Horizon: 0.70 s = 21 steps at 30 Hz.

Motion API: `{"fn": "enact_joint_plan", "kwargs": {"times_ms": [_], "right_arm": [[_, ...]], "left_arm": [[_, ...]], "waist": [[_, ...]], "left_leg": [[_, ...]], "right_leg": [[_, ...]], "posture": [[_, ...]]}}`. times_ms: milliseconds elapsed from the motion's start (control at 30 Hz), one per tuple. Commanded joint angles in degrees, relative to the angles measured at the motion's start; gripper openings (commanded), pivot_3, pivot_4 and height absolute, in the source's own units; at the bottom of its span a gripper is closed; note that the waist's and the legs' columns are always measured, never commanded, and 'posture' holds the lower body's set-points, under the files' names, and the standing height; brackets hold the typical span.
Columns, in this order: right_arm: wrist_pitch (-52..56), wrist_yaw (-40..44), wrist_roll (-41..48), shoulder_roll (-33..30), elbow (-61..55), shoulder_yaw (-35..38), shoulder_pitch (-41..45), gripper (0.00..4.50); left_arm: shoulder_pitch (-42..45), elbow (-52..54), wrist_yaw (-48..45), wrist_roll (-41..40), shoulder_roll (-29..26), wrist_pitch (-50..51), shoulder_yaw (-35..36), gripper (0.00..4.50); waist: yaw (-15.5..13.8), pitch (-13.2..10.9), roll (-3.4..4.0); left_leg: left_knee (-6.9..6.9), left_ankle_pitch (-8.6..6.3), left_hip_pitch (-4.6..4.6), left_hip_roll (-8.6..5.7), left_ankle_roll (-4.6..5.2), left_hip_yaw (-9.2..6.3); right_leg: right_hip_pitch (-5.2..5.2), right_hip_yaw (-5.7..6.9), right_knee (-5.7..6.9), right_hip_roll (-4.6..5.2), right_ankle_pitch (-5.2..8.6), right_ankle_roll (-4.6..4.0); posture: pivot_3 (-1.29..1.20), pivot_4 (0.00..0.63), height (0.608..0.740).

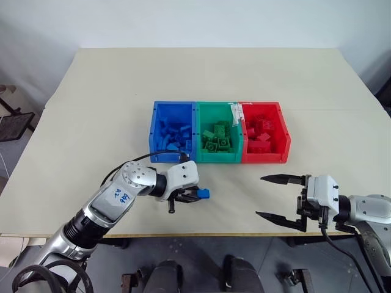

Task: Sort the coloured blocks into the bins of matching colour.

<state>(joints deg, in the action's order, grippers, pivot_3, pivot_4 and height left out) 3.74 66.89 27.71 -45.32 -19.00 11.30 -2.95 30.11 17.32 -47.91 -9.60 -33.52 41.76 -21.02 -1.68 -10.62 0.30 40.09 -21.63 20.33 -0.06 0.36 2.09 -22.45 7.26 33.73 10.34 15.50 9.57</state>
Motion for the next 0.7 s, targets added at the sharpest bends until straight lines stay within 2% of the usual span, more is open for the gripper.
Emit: {"fn": "enact_joint_plan", "kwargs": {"times_ms": [33, 133, 300, 400, 467, 533, 700], "right_arm": [[-0.9, -4.4, 3.2, 2.6, -4.1, 4.4, -0.8, 4.5], [2.0, -9.0, 6.7, 4.5, -6.2, 7.4, -0.2, 4.5], [5.2, -16.0, 9.1, 6.8, -6.1, 8.4, 4.7, 4.5], [6.2, -16.3, 9.0, 6.4, -6.2, 7.5, 6.2, 4.5], [6.4, -15.7, 8.6, 6.1, -5.8, 7.0, 7.0, 4.5], [6.2, -15.0, 8.1, 5.8, -5.1, 6.5, 7.5, 4.5], [4.9, -12.9, 6.6, 5.9, -3.1, 5.3, 8.6, 4.5]], "left_arm": [[-1.7, 1.0, 13.4, -5.1, 8.5, -1.1, 19.5, 0.93], [-1.1, 0.9, 19.9, -5.8, 13.0, 0.3, 25.9, 0.93], [5.3, -8.5, 24.2, -2.4, 14.9, -3.7, 24.4, 0.93], [8.8, -14.0, 25.8, -1.2, 15.6, -5.3, 23.7, 0.93], [10.1, -15.8, 24.4, -2.5, 15.7, -5.2, 23.7, 1.69], [10.3, -15.7, 23.0, -3.2, 15.0, -5.5, 23.8, 2.24], [6.3, -13.1, 18.1, -4.8, 10.7, -10.2, 26.3, 3.77]], "waist": [[0.0, 0.0, -0.02], [0.1, 0.0, -0.01], [-0.3, 0.0, -0.05], [-0.4, 0.0, -0.05], [-0.3, 0.0, -0.05], [0.0, 0.0, -0.05], [0.4, 0.0, -0.05]], "left_leg": [[0.03, 0.0, 0.03, 0.02, 0.0, -0.04], [0.04, 0.0, 0.01, 0.02, 0.0, -0.07], [0.06, 0.0, -0.03, -0.03, 0.0, -0.05], [0.05, 0.0, -0.02, -0.05, 0.0, -0.03], [-0.02, 0.0, -0.02, -0.05, 0.0, -0.02], [-0.08, 0.0, -0.02, -0.04, 0.0, -0.02], [-0.12, 0.0, -0.02, -0.03, 0.0, -0.03]], "right_leg": [[0.0, 0.03, -0.01, 0.0, 0.0, 0.0], [0.0, 0.04, 0.04, 0.01, 0.0, 0.0], [0.04, 0.04, 0.05, 0.03, -0.01, 0.01], [0.02, 0.03, 0.04, 0.03, -0.01, 0.01], [0.0, 0.04, 0.04, 0.03, -0.01, 0.01], [-0.03, 0.07, 0.03, 0.03, -0.01, 0.03], [-0.04, 0.12, 0.04, 0.03, -0.02, 0.04]], "posture": [[0.0, 0.15, 0.74], [0.0, 0.15, 0.74], [0.0, 0.15, 0.74], [0.0, 0.15, 0.74], [0.0, 0.15, 0.74], [0.0, 0.15, 0.74], [0.0, 0.15, 0.74]]}}
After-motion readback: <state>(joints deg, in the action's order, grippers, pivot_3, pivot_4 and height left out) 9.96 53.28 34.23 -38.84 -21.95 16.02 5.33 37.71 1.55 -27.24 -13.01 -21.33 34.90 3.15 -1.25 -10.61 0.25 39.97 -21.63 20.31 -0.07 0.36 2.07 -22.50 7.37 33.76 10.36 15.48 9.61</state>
